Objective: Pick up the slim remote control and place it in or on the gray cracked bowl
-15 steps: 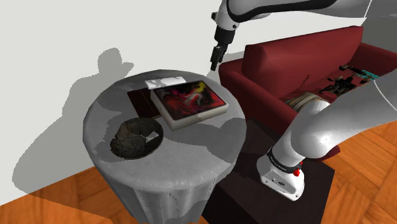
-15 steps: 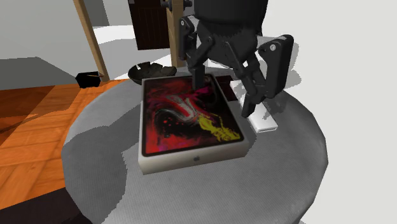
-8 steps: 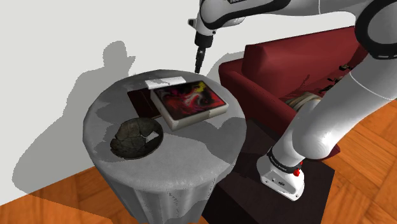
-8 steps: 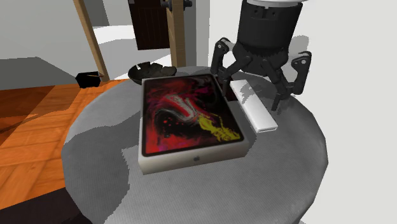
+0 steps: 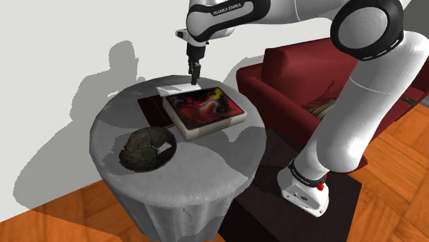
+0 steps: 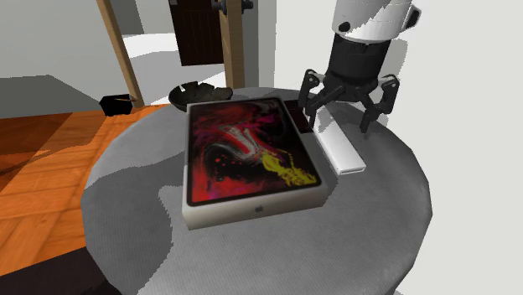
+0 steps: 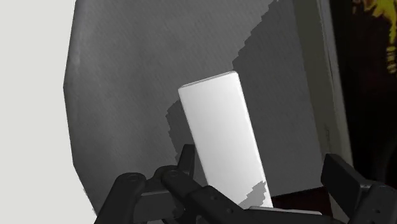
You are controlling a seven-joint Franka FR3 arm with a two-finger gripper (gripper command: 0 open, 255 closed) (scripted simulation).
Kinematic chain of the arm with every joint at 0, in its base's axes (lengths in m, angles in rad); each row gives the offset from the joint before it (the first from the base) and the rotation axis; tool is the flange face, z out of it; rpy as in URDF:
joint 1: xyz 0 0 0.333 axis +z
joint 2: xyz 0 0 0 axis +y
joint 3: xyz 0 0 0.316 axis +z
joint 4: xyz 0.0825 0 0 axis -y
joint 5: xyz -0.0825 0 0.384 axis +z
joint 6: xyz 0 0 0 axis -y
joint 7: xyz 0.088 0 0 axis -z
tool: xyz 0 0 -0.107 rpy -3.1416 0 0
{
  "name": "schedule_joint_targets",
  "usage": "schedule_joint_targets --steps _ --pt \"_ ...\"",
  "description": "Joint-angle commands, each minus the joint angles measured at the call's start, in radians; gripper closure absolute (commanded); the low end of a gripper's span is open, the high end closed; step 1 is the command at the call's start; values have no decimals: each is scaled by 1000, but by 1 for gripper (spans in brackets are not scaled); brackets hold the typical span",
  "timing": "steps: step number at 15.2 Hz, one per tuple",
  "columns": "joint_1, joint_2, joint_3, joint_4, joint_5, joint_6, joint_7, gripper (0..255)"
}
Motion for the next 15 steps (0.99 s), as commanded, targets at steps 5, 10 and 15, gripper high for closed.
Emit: schedule_joint_targets --steps 5,10,15 --pt "15 139 41 125 14 18 -143 0" --pt "17 168 44 98 19 75 -147 0" --pt "18 178 45 90 21 93 -148 0"
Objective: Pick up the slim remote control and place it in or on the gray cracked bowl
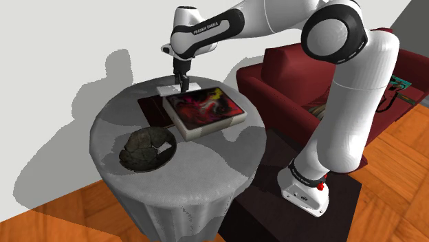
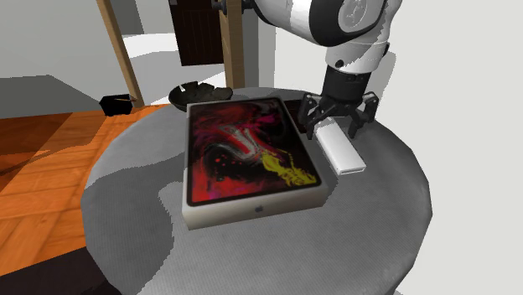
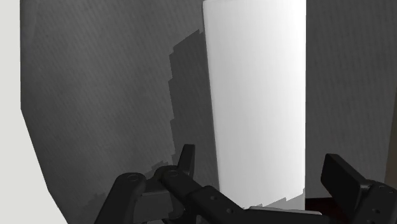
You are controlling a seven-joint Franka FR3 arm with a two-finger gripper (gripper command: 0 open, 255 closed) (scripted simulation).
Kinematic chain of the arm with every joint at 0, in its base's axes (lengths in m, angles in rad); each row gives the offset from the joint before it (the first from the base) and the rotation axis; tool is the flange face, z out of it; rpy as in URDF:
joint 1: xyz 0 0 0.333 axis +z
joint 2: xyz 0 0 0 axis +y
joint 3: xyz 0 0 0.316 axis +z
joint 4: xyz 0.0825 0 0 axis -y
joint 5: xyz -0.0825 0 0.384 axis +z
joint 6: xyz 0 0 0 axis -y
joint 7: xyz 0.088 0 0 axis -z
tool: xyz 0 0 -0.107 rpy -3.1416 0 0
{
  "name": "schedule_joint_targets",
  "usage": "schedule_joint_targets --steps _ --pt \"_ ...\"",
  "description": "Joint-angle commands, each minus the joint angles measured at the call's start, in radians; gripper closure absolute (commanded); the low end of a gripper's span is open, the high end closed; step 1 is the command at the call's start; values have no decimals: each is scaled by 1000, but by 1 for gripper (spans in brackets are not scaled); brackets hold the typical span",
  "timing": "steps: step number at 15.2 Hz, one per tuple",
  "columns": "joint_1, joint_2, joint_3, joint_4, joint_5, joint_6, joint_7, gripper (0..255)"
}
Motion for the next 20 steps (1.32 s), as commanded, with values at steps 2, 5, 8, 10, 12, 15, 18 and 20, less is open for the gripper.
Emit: schedule_joint_targets --steps 2,5,8,10,12,15,18,20 --pt "0 1 0 0 0 1 0 0" --pt "0 1 0 0 0 1 0 255" --pt "0 1 0 0 0 1 0 255" --pt "0 1 0 0 0 1 0 255" --pt "0 1 0 0 0 1 0 255" --pt "0 -5 0 6 -1 -11 1 255" --pt "0 -21 -2 25 -5 -45 6 255" --pt "0 -30 -2 39 -7 -69 9 255"
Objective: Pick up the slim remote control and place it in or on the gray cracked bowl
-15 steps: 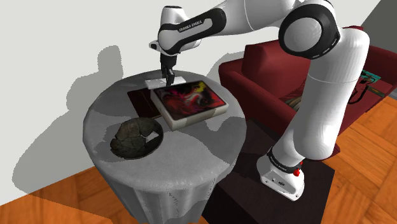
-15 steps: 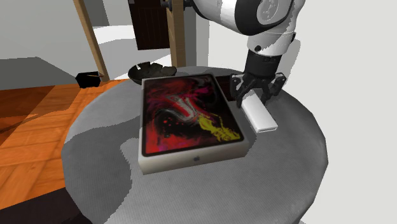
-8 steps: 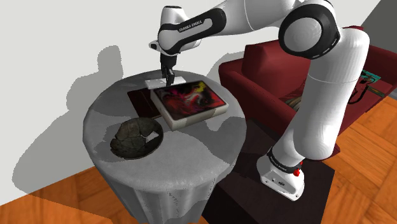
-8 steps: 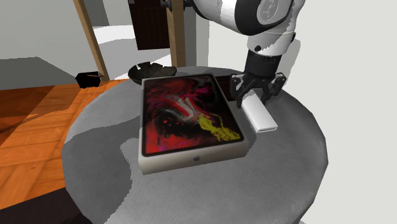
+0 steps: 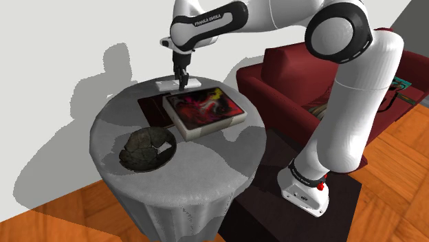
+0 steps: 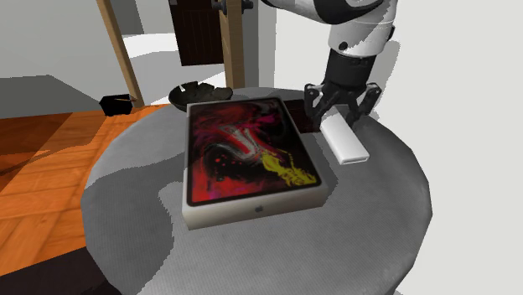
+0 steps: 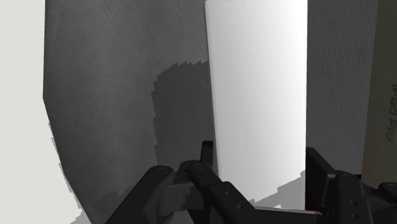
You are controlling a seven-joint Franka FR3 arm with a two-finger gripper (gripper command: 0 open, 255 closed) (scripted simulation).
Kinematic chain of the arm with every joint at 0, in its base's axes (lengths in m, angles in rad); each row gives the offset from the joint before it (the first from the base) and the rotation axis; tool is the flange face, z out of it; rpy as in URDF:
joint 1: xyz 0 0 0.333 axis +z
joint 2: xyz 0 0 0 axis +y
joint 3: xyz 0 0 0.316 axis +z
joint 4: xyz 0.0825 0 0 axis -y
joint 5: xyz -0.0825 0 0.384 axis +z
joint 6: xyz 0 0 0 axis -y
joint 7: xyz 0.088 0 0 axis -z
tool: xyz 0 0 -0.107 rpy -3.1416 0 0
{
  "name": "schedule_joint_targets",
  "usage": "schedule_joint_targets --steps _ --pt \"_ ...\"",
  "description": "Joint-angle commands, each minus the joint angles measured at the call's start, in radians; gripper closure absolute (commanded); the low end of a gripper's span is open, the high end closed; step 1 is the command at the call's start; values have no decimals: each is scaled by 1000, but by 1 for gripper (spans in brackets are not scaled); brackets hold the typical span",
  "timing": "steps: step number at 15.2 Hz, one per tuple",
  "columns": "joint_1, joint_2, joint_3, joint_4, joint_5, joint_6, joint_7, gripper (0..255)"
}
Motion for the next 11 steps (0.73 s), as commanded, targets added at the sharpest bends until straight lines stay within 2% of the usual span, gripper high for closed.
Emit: schedule_joint_targets --steps 1,11 --pt "0 -11 -1 11 -2 -22 2 255" --pt "-1 -46 -3 99 -11 -144 17 255"
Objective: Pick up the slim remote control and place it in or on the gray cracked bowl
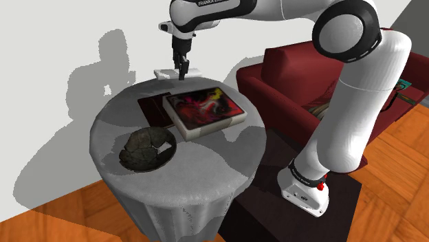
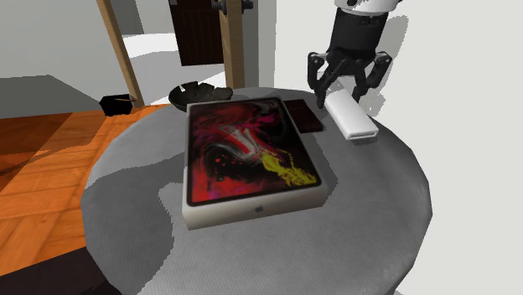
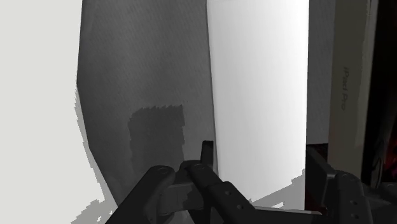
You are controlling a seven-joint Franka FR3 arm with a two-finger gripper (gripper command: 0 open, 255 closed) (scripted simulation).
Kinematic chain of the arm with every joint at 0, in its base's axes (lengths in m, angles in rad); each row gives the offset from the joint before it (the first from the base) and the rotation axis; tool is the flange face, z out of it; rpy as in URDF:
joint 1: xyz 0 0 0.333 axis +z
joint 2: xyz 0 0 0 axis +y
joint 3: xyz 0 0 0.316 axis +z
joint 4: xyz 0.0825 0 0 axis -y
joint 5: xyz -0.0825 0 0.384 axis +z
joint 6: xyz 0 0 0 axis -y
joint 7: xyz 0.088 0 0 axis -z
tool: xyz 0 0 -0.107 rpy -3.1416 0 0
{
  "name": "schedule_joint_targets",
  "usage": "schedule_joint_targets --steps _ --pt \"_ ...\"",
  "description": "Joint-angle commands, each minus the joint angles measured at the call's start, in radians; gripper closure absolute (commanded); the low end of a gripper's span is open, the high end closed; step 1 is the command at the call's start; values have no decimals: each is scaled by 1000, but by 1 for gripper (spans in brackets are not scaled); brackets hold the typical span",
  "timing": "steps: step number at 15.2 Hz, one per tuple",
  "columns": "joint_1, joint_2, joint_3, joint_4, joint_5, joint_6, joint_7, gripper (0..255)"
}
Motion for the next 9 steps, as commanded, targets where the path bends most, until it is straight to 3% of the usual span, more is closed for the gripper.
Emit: schedule_joint_targets --steps 1,6,9 --pt "0 -4 0 22 -2 -26 3 255" --pt "-1 -13 -1 77 -5 -89 10 255" --pt "39 -67 21 1 -14 -61 70 255"
